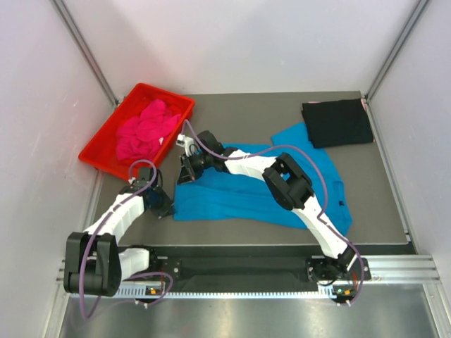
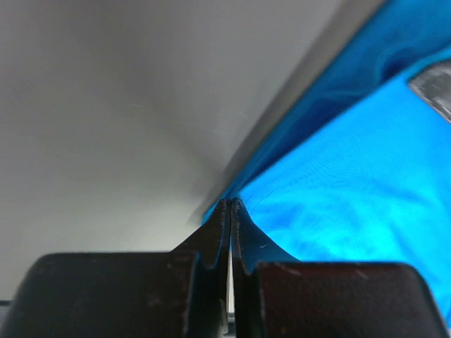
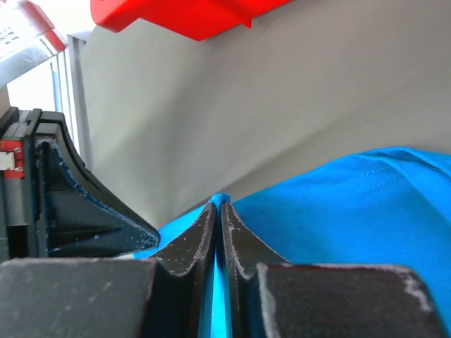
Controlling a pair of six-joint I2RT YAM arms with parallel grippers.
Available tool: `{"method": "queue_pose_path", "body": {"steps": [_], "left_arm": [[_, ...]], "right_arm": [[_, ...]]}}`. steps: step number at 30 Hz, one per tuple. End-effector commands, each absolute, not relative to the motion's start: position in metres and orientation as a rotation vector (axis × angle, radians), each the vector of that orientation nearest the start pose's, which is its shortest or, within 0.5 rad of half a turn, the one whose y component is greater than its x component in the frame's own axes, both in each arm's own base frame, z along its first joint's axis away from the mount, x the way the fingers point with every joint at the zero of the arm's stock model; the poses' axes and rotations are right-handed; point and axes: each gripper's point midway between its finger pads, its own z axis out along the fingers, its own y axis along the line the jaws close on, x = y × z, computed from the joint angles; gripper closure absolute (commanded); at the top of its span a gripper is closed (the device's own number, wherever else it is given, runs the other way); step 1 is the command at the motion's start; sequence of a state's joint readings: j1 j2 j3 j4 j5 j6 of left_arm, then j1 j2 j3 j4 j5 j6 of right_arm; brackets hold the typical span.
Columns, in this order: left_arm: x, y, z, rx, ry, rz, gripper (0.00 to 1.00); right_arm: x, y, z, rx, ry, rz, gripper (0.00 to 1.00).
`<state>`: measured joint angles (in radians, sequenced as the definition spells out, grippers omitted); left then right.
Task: Fold and stack the t-shirts
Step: Fold the tshirt
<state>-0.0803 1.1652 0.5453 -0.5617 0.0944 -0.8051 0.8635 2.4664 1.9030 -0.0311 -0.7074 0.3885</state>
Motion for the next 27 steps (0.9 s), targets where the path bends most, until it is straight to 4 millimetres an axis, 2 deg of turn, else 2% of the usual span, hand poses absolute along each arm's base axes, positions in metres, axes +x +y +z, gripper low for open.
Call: {"method": "queue_pose_path", "body": {"steps": [1,6,9,11,14,17,18,20,21,22,23,25,26,27], "left_arm": [[0.196,-0.049,0.016,-1.061,2.664,-0.206,1.0],[0.192,-0.041,0.011,-1.088,2.679,-0.124,1.0],[0.194,-0.041,0.012,-1.081,2.68,-0.124,0.99],[0.194,-0.042,0.013,-1.081,2.69,-0.13,0.9],[0.195,-0.044,0.016,-1.082,2.697,-0.137,0.86],[0.198,-0.042,0.024,-1.082,2.683,-0.122,0.85],[0.204,-0.036,0.031,-1.081,2.65,-0.092,0.85],[0.208,-0.03,0.044,-1.086,2.591,-0.068,0.85],[0.213,-0.024,0.055,-1.079,2.526,-0.063,0.84],[0.216,-0.022,0.061,-1.088,2.488,-0.065,0.84],[0.221,-0.021,0.068,-1.09,2.447,-0.075,0.82],[0.233,-0.022,0.087,-1.088,2.358,-0.138,0.8],[0.241,-0.025,0.094,-1.074,2.326,-0.178,0.77],[0.253,-0.028,0.104,-1.054,2.275,-0.226,0.75]], "right_arm": [[0.295,0.558,0.06,-1.024,2.093,1.468,0.93],[0.295,0.557,0.052,-1.021,2.115,1.447,0.9],[0.296,0.557,0.05,-1.018,2.12,1.442,0.82],[0.297,0.556,0.048,-1.012,2.129,1.437,0.76],[0.304,0.555,0.054,-0.989,2.128,1.399,0.71],[0.314,0.548,0.07,-0.948,2.135,1.36,0.6],[0.32,0.546,0.085,-0.928,2.116,1.338,0.59],[0.332,0.534,0.096,-0.88,2.129,1.297,0.51],[0.338,0.526,0.12,-0.859,2.096,1.288,0.48],[0.34,0.517,0.123,-0.846,2.107,1.269,0.43],[0.342,0.509,0.148,-0.828,2.076,1.249,0.41],[0.352,0.486,0.156,-0.775,2.099,1.195,0.37],[0.358,0.475,0.179,-0.734,2.073,1.159,0.36],[0.365,0.458,0.18,-0.686,2.115,1.122,0.35]]}}
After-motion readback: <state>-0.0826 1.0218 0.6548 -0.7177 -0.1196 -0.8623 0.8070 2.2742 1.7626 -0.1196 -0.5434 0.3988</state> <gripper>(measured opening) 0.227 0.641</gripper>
